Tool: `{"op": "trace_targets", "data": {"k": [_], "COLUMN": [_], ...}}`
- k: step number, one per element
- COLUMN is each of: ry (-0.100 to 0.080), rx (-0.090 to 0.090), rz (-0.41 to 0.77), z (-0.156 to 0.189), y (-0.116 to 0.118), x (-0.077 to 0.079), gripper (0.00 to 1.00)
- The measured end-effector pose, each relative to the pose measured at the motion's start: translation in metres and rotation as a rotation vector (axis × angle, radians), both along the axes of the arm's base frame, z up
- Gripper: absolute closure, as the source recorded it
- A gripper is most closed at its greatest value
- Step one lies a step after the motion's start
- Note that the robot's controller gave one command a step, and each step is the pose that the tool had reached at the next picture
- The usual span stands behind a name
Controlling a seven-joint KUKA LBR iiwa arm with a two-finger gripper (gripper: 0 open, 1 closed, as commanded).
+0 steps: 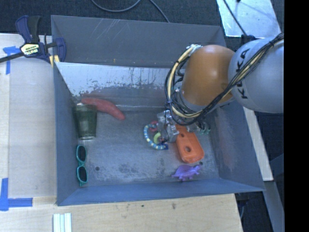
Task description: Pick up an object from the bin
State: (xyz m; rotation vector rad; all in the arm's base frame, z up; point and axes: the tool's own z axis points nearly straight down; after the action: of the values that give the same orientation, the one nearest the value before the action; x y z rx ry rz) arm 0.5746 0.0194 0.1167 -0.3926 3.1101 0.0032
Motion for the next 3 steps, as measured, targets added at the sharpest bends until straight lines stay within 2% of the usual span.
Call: {"op": "trace_targets", "data": {"k": [1,2,3], "ry": [0.0,0.001,-0.009], "rx": [0.0,0.0,-0.003], "rz": [-0.001,-0.001,0.222], "z": [0.0,0.0,-0.023], "y": [0.0,0.0,-0.029], "x": [0.0,0.0,0.006], "gripper": [0.0,0.0,1.0]}}
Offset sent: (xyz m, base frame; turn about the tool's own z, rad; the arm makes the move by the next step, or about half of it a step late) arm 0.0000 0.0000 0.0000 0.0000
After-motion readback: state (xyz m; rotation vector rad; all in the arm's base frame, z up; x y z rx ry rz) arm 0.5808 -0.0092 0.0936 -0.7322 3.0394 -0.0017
